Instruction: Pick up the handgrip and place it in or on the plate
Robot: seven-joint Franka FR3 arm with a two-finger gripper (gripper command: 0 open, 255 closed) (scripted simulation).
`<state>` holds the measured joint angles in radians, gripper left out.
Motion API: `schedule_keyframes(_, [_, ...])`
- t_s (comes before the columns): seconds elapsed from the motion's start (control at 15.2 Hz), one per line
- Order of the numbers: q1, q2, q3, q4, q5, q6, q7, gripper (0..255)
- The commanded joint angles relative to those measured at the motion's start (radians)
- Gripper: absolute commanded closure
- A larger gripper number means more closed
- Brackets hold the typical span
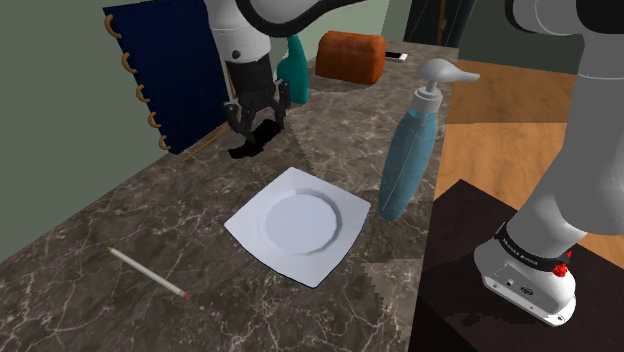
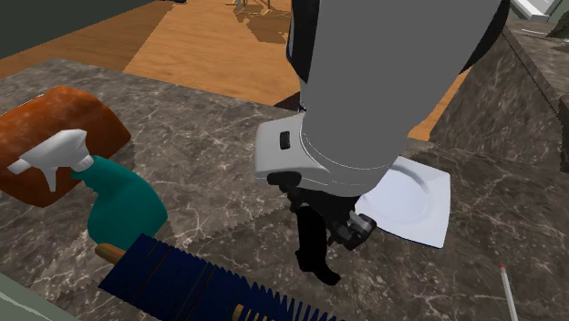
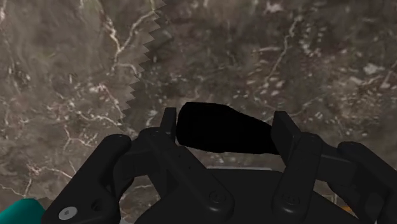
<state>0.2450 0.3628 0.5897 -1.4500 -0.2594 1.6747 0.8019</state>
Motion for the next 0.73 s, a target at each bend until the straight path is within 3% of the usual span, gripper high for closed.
schedule_keyframes(0.0, [0.003, 0.000, 0.001, 0.025, 0.001, -0.025, -0.003, 255])
schedule_keyframes(0.53, [0.026, 0.016, 0.003, 0.156, -0.006, -0.140, -0.011, 255])
schedule_keyframes(0.66, [0.020, -0.019, 0.011, 0.115, 0.011, -0.131, 0.000, 255])
